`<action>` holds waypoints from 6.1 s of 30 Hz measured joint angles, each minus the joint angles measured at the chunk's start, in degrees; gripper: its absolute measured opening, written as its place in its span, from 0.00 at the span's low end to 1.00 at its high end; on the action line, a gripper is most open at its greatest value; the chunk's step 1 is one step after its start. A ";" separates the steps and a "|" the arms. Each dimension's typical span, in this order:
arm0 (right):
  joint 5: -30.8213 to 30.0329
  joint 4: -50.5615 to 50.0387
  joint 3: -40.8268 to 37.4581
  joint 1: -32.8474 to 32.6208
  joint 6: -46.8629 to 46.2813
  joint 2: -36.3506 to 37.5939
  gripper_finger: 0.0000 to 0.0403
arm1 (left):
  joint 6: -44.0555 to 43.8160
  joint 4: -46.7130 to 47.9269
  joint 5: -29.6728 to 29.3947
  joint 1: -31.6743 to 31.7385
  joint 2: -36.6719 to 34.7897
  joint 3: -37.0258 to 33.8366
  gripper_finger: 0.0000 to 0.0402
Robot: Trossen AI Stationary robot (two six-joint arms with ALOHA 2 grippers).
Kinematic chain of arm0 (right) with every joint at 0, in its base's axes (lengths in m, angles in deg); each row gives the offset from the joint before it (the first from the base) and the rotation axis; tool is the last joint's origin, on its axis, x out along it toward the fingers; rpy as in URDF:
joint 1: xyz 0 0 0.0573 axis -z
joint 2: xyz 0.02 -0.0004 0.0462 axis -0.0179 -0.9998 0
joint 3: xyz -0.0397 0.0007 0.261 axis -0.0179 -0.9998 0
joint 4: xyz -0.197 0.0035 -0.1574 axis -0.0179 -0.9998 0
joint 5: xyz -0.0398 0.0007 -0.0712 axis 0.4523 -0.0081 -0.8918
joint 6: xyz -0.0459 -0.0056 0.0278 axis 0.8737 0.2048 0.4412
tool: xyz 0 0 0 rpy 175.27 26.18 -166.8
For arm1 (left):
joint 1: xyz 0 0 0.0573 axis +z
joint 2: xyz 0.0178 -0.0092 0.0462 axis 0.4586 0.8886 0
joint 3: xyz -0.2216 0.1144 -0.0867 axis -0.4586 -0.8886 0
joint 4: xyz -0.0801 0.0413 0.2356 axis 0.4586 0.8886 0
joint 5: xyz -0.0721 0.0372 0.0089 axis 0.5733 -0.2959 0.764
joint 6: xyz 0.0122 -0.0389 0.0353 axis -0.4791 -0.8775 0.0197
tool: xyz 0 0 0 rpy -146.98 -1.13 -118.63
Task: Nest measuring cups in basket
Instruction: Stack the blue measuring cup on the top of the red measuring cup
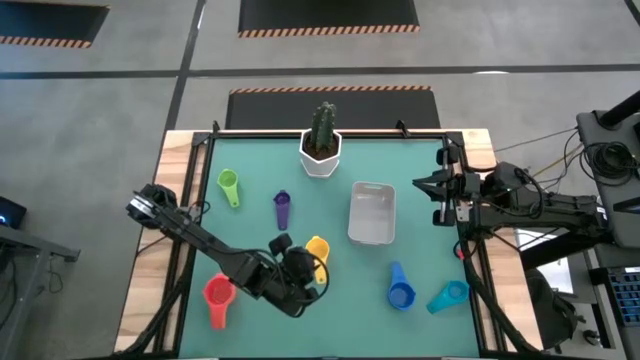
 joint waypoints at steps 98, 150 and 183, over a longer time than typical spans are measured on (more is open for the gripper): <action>7.54 -4.31 0.22 -33.05 -11.80 8.67 0.02 | 65.52 -29.65 46.74 14.67 36.09 33.34 0.45; 7.32 -4.74 0.20 -33.03 -11.39 8.60 0.02 | 65.04 -33.36 51.83 15.90 40.68 31.87 0.29; 7.43 -6.02 0.26 -33.03 -14.02 9.22 0.02 | 61.07 -1.58 40.75 11.57 40.45 52.30 0.00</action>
